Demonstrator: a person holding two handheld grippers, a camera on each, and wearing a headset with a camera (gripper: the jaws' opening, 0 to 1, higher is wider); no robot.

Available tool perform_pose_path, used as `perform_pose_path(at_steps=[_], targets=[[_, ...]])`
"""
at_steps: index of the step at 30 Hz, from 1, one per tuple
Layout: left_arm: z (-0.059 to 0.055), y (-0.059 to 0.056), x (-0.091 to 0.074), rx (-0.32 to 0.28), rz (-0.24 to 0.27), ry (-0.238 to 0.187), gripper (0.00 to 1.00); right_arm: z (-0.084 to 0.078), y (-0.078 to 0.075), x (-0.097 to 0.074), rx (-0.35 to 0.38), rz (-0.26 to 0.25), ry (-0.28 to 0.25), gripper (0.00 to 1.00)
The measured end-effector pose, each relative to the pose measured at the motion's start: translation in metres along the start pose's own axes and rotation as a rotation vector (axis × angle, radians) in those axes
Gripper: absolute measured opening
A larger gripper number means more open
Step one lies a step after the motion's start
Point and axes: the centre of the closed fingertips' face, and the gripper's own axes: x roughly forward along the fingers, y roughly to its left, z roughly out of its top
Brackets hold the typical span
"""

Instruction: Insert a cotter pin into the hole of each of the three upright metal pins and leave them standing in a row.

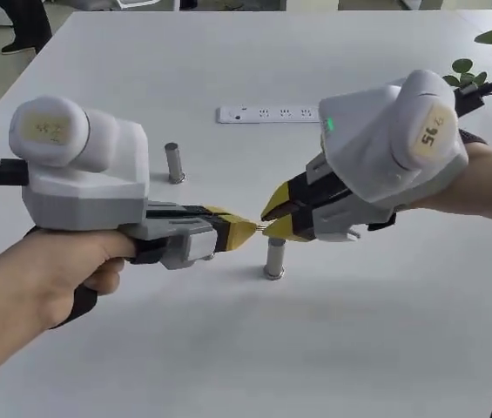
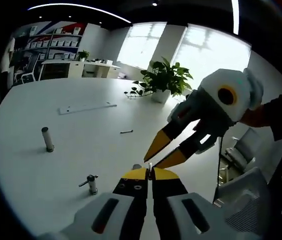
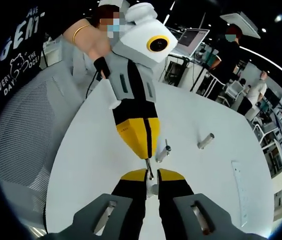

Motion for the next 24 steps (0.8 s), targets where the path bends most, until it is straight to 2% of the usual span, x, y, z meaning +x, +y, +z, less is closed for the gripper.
perform_pose_path(at_steps=[4, 8, 9, 14, 16, 18, 19, 21, 23, 24], targets=[[-0.006, -0.003, 0.0, 0.017, -0.006, 0.008, 0.0, -0.002, 0.003, -0.003, 0.128, 0.049, -0.047, 0.04], [-0.011, -0.004, -0.002, 0.038, -0.013, 0.016, 0.0, -0.002, 0.01, -0.007, 0.207, 0.1, -0.076, 0.06], [-0.013, -0.004, -0.003, 0.054, -0.018, 0.022, 0.0, -0.002, 0.012, -0.009, 0.247, 0.12, -0.092, 0.07], [-0.017, -0.009, -0.007, 0.125, -0.05, 0.035, 0.0, -0.01, 0.014, -0.012, 0.328, 0.153, -0.107, 0.07], [-0.019, -0.01, -0.008, 0.138, -0.056, 0.036, 0.0, -0.008, 0.021, -0.013, 0.391, 0.196, -0.134, 0.09], [-0.021, -0.012, -0.009, 0.155, -0.072, 0.036, 0.0, -0.005, 0.027, -0.014, 0.413, 0.232, -0.163, 0.11], [-0.021, -0.013, -0.01, 0.164, -0.082, 0.033, 0.0, -0.006, 0.027, -0.014, 0.421, 0.232, -0.167, 0.11], [-0.02, -0.021, -0.011, 0.197, -0.128, 0.007, 0.0, -0.005, 0.031, -0.015, 0.446, 0.27, -0.189, 0.12], [-0.018, -0.028, -0.012, 0.209, -0.172, -0.022, 0.0, -0.005, 0.034, -0.015, 0.451, 0.282, -0.195, 0.12], [-0.019, -0.028, -0.013, 0.224, -0.172, -0.021, 0.0, -0.006, 0.038, -0.016, 0.448, 0.302, -0.204, 0.12]])
